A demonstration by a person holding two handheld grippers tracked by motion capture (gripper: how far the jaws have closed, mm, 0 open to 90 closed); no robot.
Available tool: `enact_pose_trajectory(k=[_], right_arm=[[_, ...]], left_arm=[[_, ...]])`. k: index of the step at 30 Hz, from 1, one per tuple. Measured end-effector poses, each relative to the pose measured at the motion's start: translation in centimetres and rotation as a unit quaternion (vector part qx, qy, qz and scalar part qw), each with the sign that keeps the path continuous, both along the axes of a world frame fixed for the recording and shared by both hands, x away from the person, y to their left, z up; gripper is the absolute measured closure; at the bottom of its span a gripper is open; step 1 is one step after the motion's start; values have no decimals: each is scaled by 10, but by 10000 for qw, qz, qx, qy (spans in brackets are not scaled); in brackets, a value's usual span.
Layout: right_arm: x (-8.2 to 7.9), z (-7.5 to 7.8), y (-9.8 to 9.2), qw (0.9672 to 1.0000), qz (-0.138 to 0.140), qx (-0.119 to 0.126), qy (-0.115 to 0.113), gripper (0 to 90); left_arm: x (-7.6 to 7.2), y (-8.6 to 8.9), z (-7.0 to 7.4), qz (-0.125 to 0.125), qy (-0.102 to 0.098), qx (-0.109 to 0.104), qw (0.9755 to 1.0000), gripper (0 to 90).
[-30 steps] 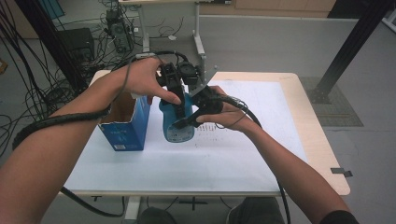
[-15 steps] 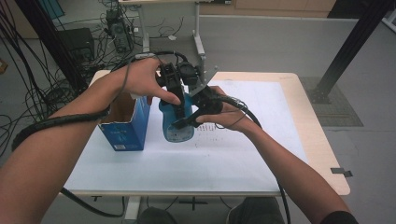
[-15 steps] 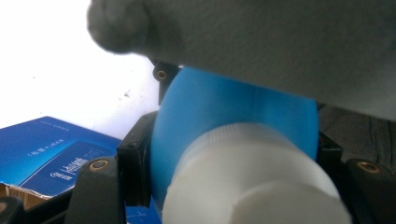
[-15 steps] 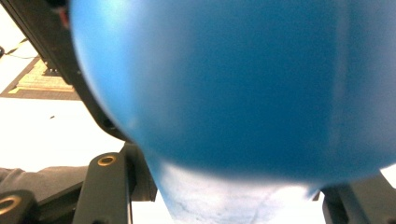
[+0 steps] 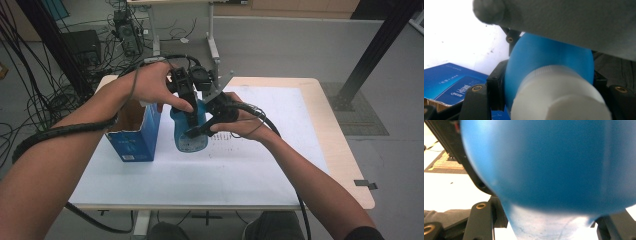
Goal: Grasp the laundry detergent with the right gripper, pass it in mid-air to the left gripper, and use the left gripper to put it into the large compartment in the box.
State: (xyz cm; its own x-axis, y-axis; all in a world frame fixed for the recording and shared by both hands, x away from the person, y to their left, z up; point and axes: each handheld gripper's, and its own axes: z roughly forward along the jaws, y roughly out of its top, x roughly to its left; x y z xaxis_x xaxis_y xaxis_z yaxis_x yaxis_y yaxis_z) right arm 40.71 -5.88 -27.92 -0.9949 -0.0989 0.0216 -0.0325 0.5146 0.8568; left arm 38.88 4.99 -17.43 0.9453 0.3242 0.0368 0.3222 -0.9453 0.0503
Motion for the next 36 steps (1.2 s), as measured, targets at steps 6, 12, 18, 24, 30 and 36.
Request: enact_pose_trajectory(k=[6, 12, 18, 24, 30, 36], right_arm=[[-1, 0, 1, 10000, -7, 14, -5, 404], [-1, 0, 1, 10000, -3, 17, -22, 406], [-1, 0, 0, 10000, -11, 15, -13, 406], [0, 0, 0, 10000, -24, 38, -18, 400], [0, -3, -1, 9996, -171, -110, 221, 249], [2, -5, -9, 9984, -402, -265, 312, 114]], left_arm=[[-1, 1, 0, 34, -11, -16, 10000, 362], [-1, 1, 1, 17, -3, 6, 10000, 362], [-1, 0, 1, 13, -3, 18, 10000, 363], [-1, 0, 1, 75, -2, -30, 10000, 363], [1, 0, 6, 50, 13, 6, 10000, 362], [2, 4, 9, 182, -55, -2, 9998, 362]])
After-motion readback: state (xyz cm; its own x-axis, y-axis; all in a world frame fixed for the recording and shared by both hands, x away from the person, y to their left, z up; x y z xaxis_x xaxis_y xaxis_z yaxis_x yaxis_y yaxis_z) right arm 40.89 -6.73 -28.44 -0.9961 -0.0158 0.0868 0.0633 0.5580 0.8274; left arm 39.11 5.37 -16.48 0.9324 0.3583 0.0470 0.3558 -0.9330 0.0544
